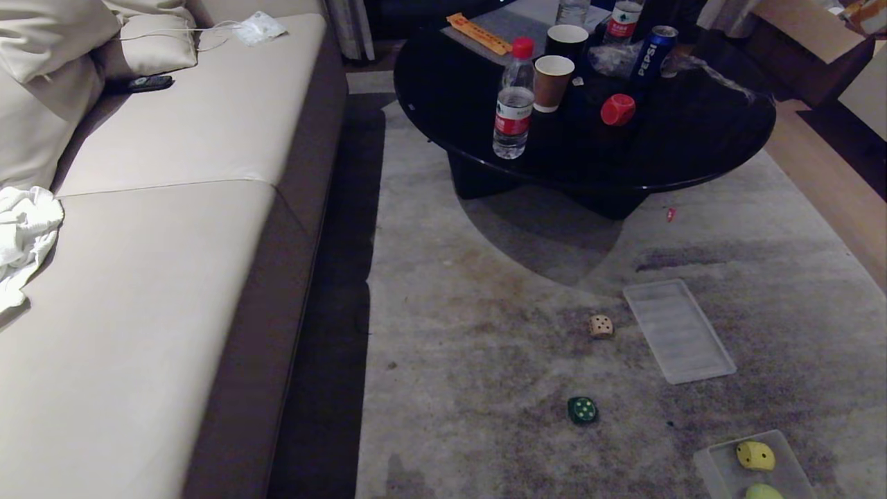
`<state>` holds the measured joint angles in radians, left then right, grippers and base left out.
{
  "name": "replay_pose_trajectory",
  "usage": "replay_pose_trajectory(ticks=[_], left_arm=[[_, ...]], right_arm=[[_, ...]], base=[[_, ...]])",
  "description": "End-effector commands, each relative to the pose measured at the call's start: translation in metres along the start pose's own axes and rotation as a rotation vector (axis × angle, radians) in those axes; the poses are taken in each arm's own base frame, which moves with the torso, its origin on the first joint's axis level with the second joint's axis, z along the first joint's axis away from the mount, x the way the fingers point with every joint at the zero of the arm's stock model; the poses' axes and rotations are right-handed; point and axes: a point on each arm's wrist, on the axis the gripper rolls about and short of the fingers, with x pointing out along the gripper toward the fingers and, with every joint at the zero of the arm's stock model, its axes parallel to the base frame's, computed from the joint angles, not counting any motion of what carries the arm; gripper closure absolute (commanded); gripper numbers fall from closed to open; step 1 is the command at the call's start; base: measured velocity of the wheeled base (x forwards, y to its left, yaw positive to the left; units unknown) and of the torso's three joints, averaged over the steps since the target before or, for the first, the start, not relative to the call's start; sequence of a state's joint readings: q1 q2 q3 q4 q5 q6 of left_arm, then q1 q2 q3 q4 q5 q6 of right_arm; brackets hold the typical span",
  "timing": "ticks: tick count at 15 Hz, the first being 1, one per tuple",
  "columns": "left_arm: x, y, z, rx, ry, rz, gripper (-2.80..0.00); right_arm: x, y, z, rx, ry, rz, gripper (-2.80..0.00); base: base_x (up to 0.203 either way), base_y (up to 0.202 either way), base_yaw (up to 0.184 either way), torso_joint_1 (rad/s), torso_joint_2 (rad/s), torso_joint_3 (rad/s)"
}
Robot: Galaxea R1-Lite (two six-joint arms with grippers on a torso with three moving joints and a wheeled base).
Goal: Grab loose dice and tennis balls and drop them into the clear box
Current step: Find toys out of the box
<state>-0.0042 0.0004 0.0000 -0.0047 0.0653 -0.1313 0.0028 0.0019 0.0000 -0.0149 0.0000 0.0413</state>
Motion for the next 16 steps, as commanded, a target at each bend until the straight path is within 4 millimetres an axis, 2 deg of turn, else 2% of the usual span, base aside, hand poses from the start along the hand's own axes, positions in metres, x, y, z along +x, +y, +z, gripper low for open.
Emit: replay_pose_trajectory(ticks=[1,6,11,16], left_arm=[[0.0,0.0,0.0,0.0,0.001,0.001,0.0],[0.0,0.0,0.0,0.002,0.001,0.001,0.0],[0.0,0.0,0.0,-0.002,0.0,0.0,0.0],[0.0001,0.0,0.0002,-0.004,-0.001,0.002,0.0]], right_arm=[[0.0004,-0.0001,-0.0017,0.0,0.005,-0.001,0.0],[0.0004,-0.0001,-0.0017,0.0,0.005,-0.001,0.0],[0.0004,-0.0001,-0.0017,0.0,0.005,0.0,0.0],[0.0004,-0.0001,-0.0017,0.0,0.005,0.0,0.0]], base=[[0.0,0.0,0.0,0.0,0.0,0.0],[0.001,-0.011,0.002,0.001,0.0,0.0],[0.001,-0.141,0.0,0.002,0.0,0.0],[0.0,0.0,0.0,0.0,0.0,0.0]])
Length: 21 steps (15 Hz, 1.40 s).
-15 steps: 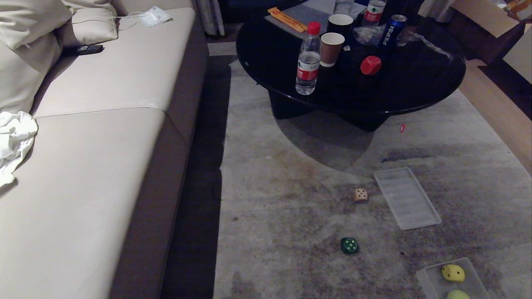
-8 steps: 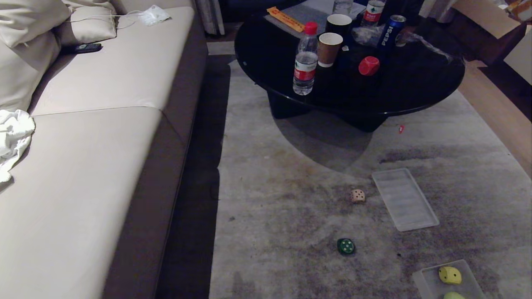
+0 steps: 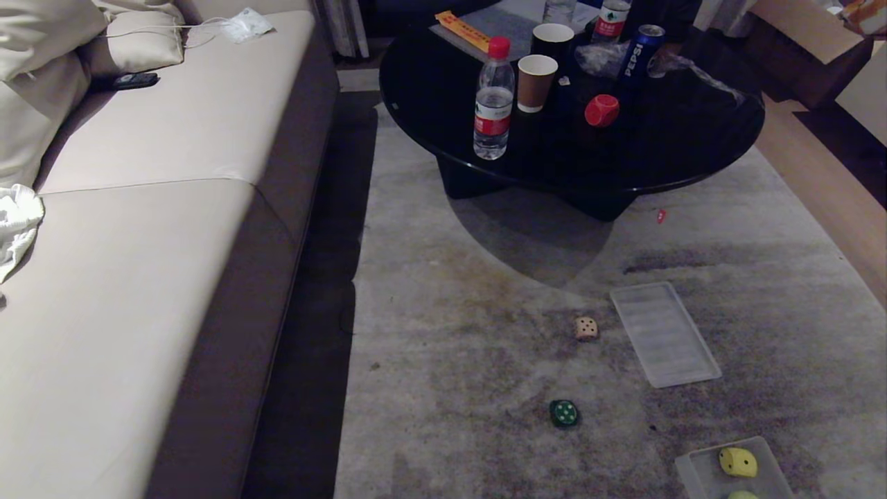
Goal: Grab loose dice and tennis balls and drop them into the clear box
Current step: Find toys out of the box
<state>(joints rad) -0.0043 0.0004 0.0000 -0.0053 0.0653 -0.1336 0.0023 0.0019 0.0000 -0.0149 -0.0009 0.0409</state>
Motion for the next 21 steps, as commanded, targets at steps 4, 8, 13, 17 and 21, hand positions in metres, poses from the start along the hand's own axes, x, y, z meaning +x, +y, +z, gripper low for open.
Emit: replay_pose_trajectory(ticks=[4,8,13,17,21], left_arm=[[0.0,0.0,0.0001,-0.003,-0.001,0.001,0.0],[0.0,0.0,0.0001,-0.004,-0.001,0.001,0.0],[0.0001,0.0,0.0001,-0.004,0.0,0.001,0.0],[0.0001,0.0,0.0001,-0.003,0.0,0.001,0.0],[0.0001,0.0,0.0001,-0.003,0.0,0.001,0.0]], right_arm=[[0.0004,-0.0001,-0.0017,-0.001,0.005,0.001,0.0],[0.0004,-0.0001,-0.0017,-0.001,0.005,0.001,0.0],[0.0004,-0.0001,-0.0017,-0.001,0.005,0.001,0.0],[0.0004,-0.0001,-0.0017,-0.001,0.005,0.001,0.0],[0.0004,-0.0001,-0.0017,0.001,0.005,0.0,0.0]], base=[[0.0,0.0,0.0,0.002,0.0,-0.121],[0.0,0.0,0.0,0.002,0.0,-0.193],[0.0,0.0,0.0,0.001,0.0,-0.194],[0.0,0.0,0.0,0.001,0.0,-0.188],[0.0,0.0,0.0,0.003,0.0,-0.045]])
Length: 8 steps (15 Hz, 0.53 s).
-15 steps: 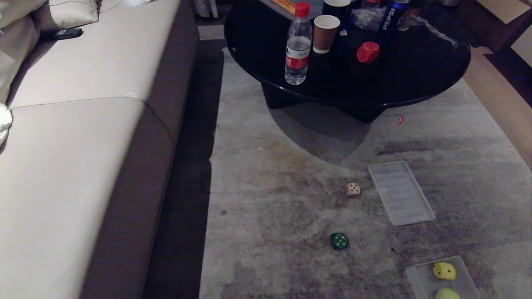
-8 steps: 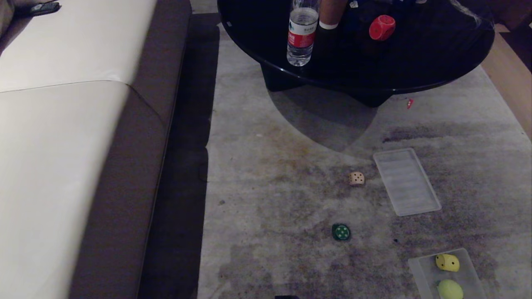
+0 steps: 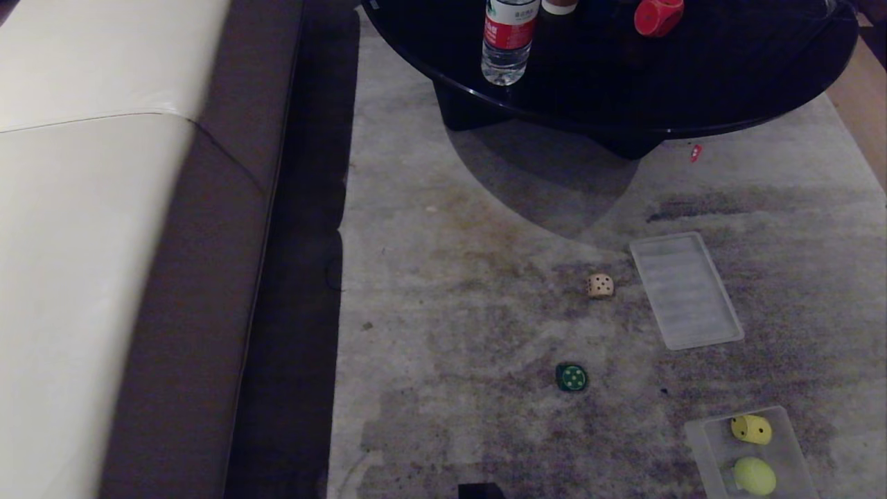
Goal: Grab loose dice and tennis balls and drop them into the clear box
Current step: Find toys out of the box
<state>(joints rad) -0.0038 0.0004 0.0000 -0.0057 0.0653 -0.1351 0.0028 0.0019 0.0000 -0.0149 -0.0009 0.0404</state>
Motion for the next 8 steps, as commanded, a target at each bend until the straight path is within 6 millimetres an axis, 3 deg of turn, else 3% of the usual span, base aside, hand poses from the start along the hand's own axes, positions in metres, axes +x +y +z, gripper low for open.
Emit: replay_pose_trajectory(ticks=[1,4,8], left_arm=[[0.0,0.0,0.0,-0.001,0.0,0.001,0.0],[0.0001,0.0,0.0001,-0.001,0.001,0.001,0.0],[0.0001,0.0,-0.0001,-0.001,0.002,0.002,0.0]], right_arm=[[0.0004,-0.0001,-0.0017,0.0,0.005,0.001,0.0],[0.0004,-0.0001,-0.0017,0.0,0.005,0.001,0.0],[0.0004,-0.0001,-0.0017,0.001,0.005,0.001,0.0]], base=[[0.0,0.0,0.0,0.0,0.0,0.0],[-0.035,0.0,0.0,0.001,0.0,-0.003],[-0.178,0.0,-0.001,0.004,0.0,0.001]])
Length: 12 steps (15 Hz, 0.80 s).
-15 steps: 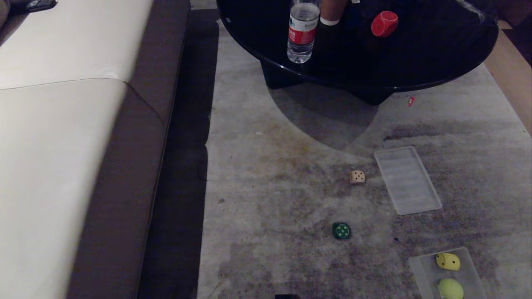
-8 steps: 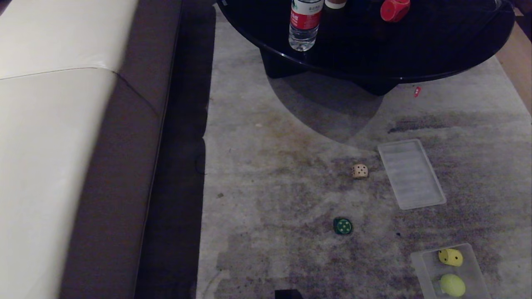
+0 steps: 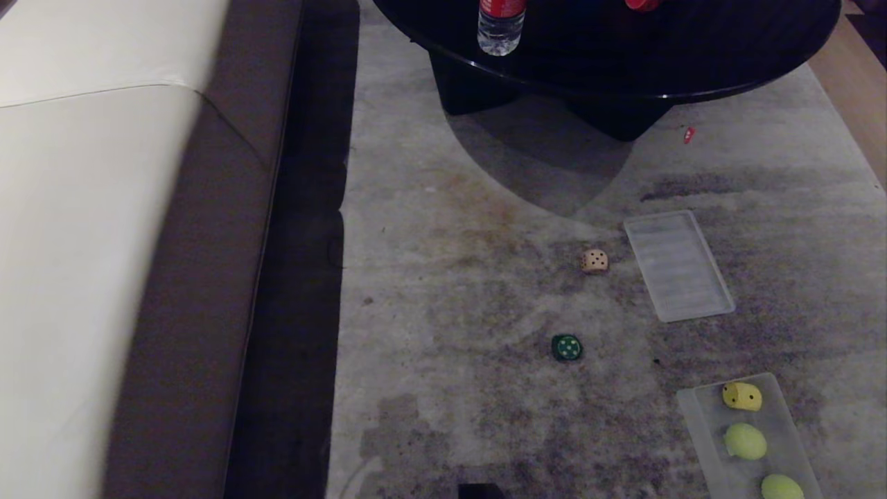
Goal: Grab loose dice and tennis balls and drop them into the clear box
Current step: Find toys out of the box
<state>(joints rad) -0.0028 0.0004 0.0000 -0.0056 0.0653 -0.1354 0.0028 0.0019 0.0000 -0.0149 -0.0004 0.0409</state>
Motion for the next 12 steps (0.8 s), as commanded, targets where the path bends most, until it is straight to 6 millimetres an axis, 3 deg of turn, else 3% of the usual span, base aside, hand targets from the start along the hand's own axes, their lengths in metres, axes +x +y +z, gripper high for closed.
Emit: replay_pose_trajectory(ticks=[1,5,12], left_arm=[[0.0,0.0,0.0,-0.001,-0.001,0.0,0.0],[0.0001,0.0,-0.0001,0.004,0.002,0.0,0.0],[0.0001,0.0,-0.0001,0.0,0.002,0.0,0.0]], right_arm=[[0.0004,-0.0001,-0.0017,0.001,0.005,0.0,0.0],[0.0003,-0.0001,-0.0014,-0.004,0.005,0.0,0.0],[0.0003,0.0,-0.0014,-0.001,0.005,0.002,0.0]], base=[[-0.189,0.0,0.003,0.001,0.0,0.005],[-0.139,0.0,-0.001,0.001,0.0,0.004],[0.0,0.0,0.0,0.0,0.0,0.0]])
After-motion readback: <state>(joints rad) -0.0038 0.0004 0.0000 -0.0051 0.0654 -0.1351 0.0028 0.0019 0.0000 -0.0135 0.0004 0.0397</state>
